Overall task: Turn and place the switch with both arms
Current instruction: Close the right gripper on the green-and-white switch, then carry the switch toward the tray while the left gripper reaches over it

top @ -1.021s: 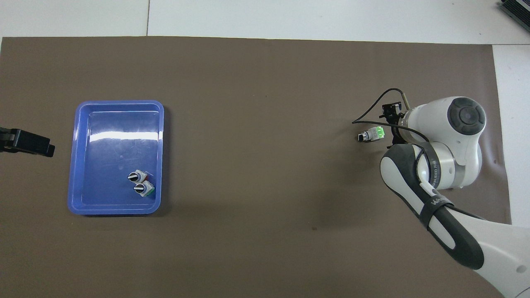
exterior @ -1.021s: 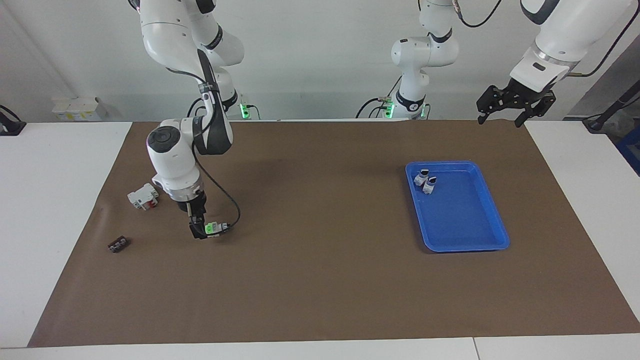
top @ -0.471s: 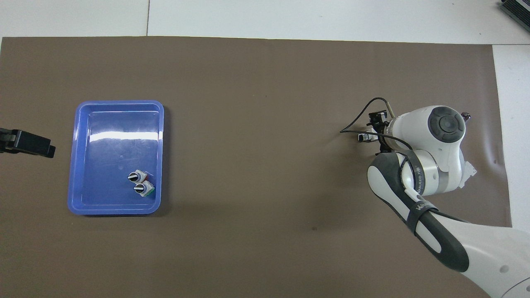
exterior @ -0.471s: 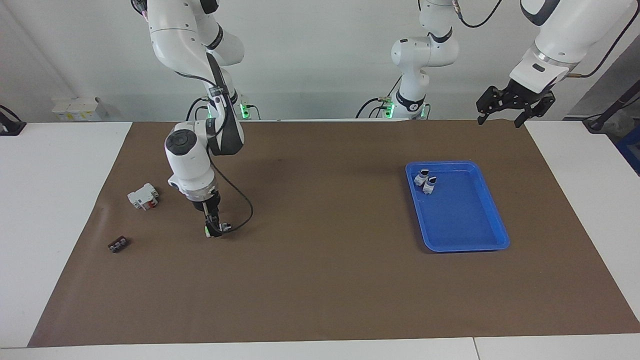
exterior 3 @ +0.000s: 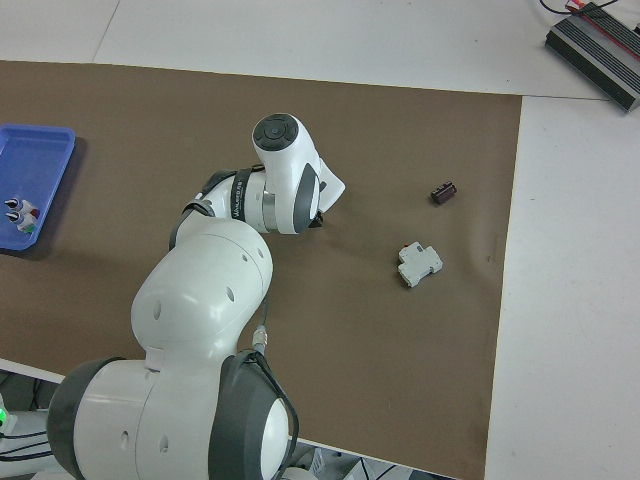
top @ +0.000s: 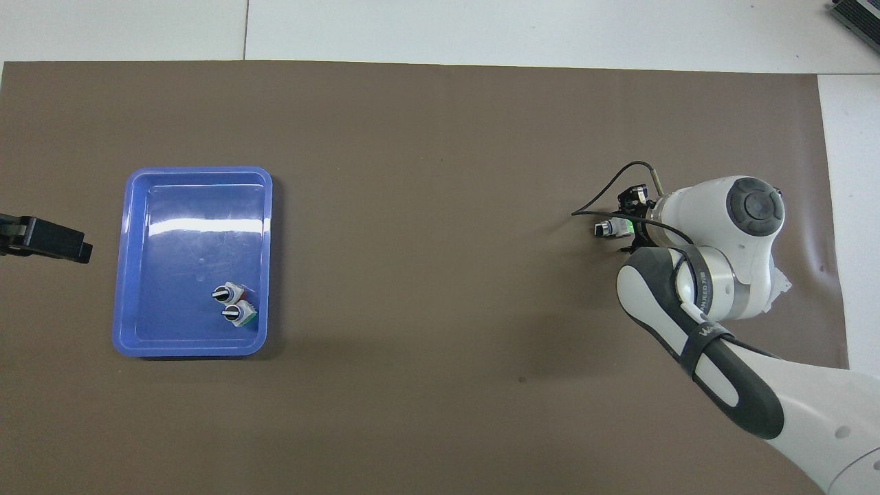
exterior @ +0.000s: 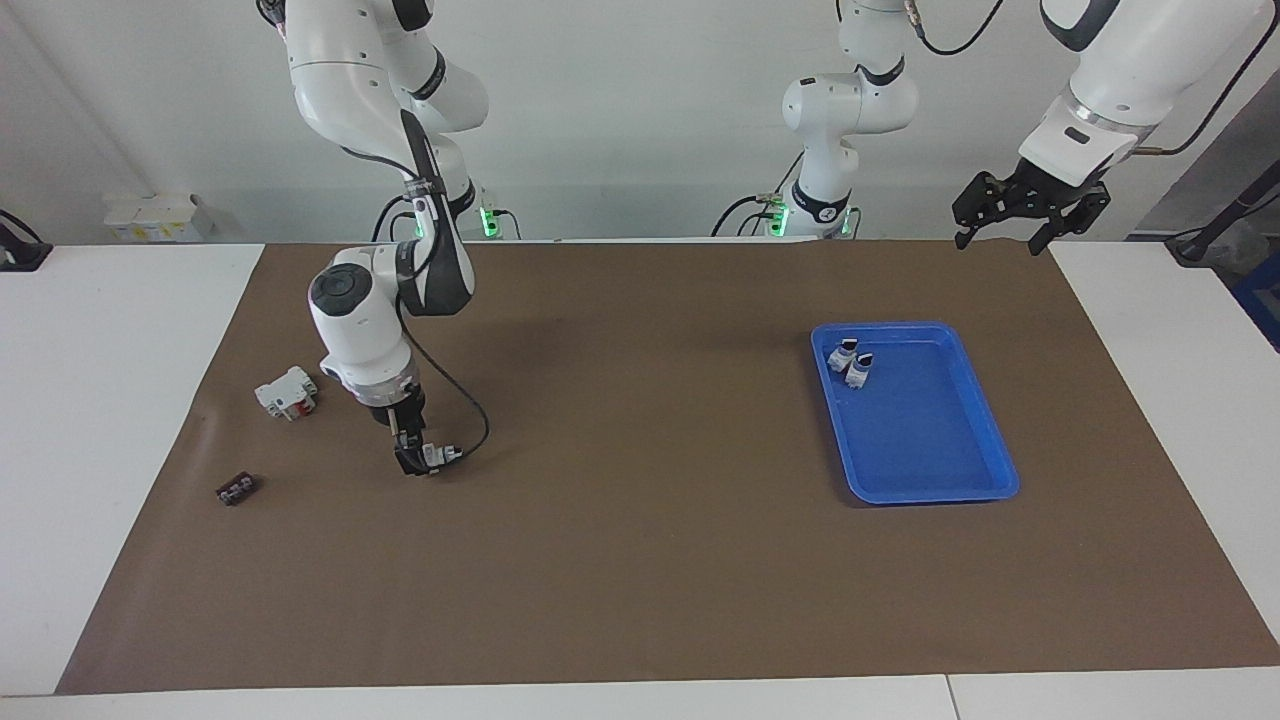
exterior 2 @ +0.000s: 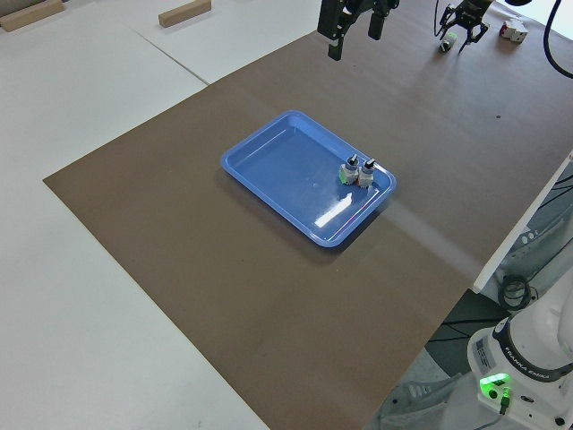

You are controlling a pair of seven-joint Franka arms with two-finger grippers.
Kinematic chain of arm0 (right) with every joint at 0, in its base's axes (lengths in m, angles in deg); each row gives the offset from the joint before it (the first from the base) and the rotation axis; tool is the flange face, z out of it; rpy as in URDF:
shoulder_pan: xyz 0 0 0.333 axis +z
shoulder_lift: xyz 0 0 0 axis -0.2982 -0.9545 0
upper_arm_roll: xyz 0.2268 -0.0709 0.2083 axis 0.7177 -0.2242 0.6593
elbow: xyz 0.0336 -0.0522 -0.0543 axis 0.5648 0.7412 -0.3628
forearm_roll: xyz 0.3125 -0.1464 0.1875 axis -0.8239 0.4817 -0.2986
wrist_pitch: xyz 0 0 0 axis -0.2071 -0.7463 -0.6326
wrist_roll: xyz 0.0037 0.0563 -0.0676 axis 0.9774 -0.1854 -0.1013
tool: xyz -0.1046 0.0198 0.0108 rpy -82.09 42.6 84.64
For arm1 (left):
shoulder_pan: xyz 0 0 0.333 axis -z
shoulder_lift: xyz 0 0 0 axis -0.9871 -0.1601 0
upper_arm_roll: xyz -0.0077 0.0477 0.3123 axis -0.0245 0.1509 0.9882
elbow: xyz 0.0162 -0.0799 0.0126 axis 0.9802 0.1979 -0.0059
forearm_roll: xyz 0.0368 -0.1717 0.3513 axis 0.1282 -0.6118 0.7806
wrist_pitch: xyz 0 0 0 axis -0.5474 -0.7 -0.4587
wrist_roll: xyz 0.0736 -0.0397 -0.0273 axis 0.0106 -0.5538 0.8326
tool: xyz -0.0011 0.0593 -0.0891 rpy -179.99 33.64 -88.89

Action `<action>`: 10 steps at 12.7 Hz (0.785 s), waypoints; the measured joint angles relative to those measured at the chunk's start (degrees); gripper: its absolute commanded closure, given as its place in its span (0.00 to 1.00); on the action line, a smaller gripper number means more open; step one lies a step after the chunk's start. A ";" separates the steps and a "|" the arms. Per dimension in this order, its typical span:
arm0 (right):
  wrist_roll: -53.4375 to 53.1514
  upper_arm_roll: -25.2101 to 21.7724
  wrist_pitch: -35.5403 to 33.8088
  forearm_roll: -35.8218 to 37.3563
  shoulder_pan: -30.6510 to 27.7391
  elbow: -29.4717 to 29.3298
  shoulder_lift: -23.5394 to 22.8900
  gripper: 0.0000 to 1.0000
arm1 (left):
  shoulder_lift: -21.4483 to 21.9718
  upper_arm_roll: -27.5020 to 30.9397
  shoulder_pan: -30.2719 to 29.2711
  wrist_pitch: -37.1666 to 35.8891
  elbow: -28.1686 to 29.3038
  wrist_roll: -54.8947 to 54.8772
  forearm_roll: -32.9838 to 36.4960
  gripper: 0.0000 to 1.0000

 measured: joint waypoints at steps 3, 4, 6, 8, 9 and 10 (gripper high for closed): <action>0.73 0.16 -2.24 -1.16 -0.01 -0.82 0.59 1.00 | 0.22 0.00 0.00 -0.89 0.04 0.00 0.00 0.00; 2.06 1.04 -4.71 -2.07 0.02 -1.95 0.60 1.00 | 0.32 -0.01 0.00 -0.95 0.04 0.00 0.00 0.00; 2.86 4.63 -12.11 -6.87 0.31 -6.88 1.14 1.00 | 0.44 -0.06 0.00 -0.97 0.04 0.00 0.00 0.14; 2.76 8.11 -19.54 -12.67 0.68 -12.16 2.83 1.00 | 0.45 -0.34 0.04 -1.40 0.04 0.00 -0.06 0.15; 2.10 9.92 -21.75 -14.86 0.77 -13.66 3.82 1.00 | 0.46 -0.52 0.07 -2.17 0.04 0.00 -0.33 0.15; 0.73 12.06 -22.85 -16.21 0.81 -14.55 4.51 1.00 | 0.49 -0.62 0.09 -2.69 0.03 0.00 -1.40 0.15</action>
